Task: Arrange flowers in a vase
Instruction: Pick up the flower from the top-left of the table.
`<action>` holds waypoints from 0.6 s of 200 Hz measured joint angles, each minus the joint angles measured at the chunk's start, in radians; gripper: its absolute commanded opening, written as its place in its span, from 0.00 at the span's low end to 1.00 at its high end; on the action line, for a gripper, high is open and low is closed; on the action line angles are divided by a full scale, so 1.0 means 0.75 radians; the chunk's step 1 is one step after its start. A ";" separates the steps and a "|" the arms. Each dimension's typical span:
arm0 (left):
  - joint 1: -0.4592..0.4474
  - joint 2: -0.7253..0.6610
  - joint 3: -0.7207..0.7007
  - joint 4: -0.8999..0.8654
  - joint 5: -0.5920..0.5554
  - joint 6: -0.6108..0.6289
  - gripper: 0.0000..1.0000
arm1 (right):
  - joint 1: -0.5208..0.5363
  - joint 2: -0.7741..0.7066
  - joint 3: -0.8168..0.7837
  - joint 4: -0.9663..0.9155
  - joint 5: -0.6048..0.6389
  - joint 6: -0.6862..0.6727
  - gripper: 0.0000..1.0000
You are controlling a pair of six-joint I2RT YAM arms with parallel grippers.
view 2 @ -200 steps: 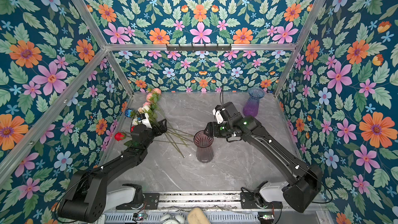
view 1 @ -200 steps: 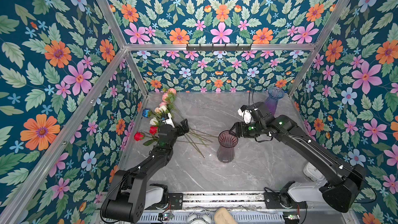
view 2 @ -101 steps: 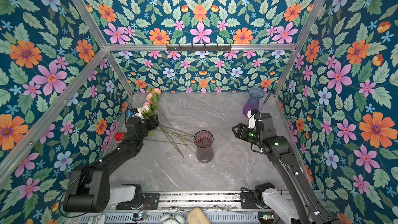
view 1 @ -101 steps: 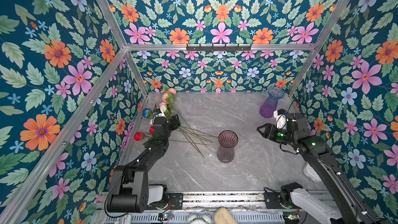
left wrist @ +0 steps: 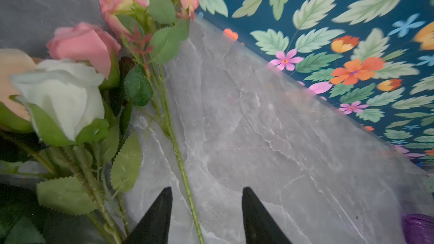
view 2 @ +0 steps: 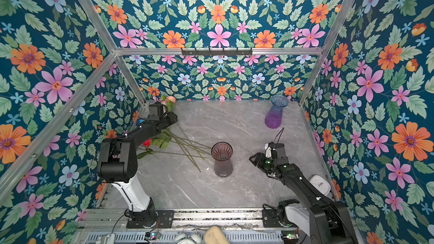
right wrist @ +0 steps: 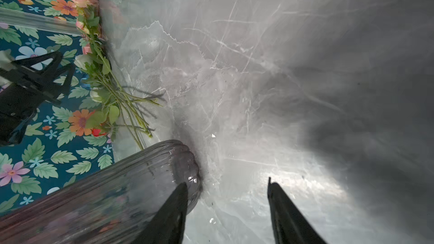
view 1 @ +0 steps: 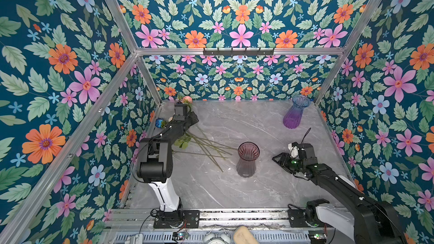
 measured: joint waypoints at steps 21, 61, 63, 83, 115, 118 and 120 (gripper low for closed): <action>-0.019 0.066 0.044 -0.086 -0.008 0.026 0.46 | 0.000 0.008 -0.047 0.066 -0.008 0.022 0.57; -0.027 0.163 0.098 -0.180 -0.062 0.032 0.45 | 0.000 -0.002 -0.084 0.168 -0.008 0.035 0.57; -0.027 0.169 0.103 -0.181 -0.065 0.032 0.45 | 0.000 -0.003 -0.086 0.170 -0.008 0.035 0.57; -0.030 0.218 0.146 -0.188 -0.076 0.031 0.39 | 0.000 -0.022 -0.099 0.187 -0.008 0.036 0.57; -0.035 0.254 0.176 -0.189 -0.059 0.019 0.18 | 0.000 -0.008 -0.100 0.214 -0.008 0.037 0.57; -0.038 0.256 0.180 -0.189 -0.058 0.018 0.17 | 0.000 -0.003 -0.100 0.217 -0.008 0.037 0.56; -0.039 0.257 0.182 -0.189 -0.058 0.017 0.17 | -0.001 -0.001 -0.100 0.218 -0.008 0.037 0.56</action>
